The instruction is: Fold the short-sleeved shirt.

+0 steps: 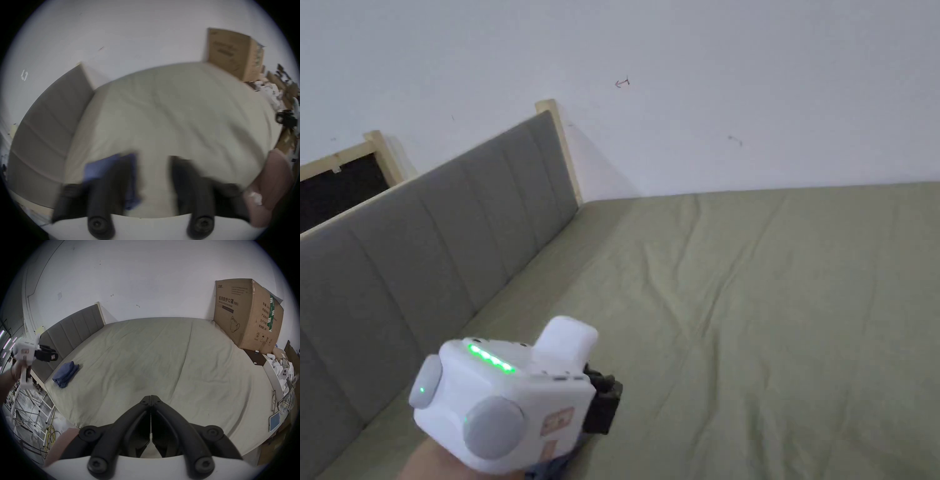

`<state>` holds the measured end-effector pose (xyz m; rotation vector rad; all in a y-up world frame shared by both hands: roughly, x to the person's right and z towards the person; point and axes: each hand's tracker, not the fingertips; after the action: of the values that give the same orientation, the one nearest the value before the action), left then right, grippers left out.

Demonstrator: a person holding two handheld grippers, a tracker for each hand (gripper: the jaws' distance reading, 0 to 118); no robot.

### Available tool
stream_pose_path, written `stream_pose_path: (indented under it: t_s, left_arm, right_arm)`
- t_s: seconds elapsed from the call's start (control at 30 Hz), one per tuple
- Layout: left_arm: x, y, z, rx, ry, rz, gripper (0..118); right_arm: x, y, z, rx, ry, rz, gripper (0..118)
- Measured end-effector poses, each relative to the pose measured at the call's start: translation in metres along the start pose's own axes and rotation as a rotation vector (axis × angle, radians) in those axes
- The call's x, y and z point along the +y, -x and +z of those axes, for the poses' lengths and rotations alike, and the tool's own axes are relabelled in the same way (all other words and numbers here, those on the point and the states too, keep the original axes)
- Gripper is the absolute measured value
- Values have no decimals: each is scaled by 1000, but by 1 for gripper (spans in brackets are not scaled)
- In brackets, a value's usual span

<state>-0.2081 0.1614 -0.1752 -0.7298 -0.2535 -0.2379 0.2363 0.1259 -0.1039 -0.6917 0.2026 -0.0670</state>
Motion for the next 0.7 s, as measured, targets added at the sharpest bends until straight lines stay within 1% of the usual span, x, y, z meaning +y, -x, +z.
stream_pose_path:
  t_s: [0.03, 0.07, 0.1, 0.13, 0.17, 0.23, 0.3, 0.37, 0.43, 0.53, 0.57, 0.63, 0.7]
  left_arm:
    - [-3, -24, 5, -26, -37, 21, 2]
    - [-6, -43, 12, -86, -97, 73, 2]
    - [-10, -58, 18, -181, -118, 120, 2]
    - [-13, -75, 26, -224, -189, 146, 1]
    - [-19, -94, 37, -180, -278, 170, 1]
    - [-17, -118, 56, -124, -396, 182, 1]
    - [-13, -138, 78, -88, -530, 195, 0]
    - [-1, -160, 100, -23, -636, 180, 0]
    - [7, -175, 115, 55, -692, 159, 0]
    - [12, -194, 130, 127, -787, 121, 0]
    - [12, -199, 133, 163, -805, 107, 1]
    - [9, -210, 136, 217, -829, 122, 0]
    - [6, -214, 137, 227, -831, 150, 0]
  right_arm:
    - [2, -1, 5, -2, -5, 1, 0]
    - [7, -2, 12, -5, -8, 3, 0]
    - [11, -4, 20, -3, -15, 1, 0]
    - [14, -6, 30, 9, -48, -14, 0]
    - [19, -8, 41, 16, -72, -22, 0]
    - [28, -10, 63, 23, -138, -18, 0]
    - [35, -9, 87, 22, -244, 20, 0]
    - [38, -7, 109, -7, -398, 73, 0]
    - [40, -3, 130, -40, -549, 98, 0]
    - [34, 1, 150, -110, -772, 99, 0]
    - [31, 0, 152, -141, -821, 96, 0]
    - [20, -2, 147, -198, -889, 83, 0]
    - [9, -8, 137, -250, -899, 55, 0]
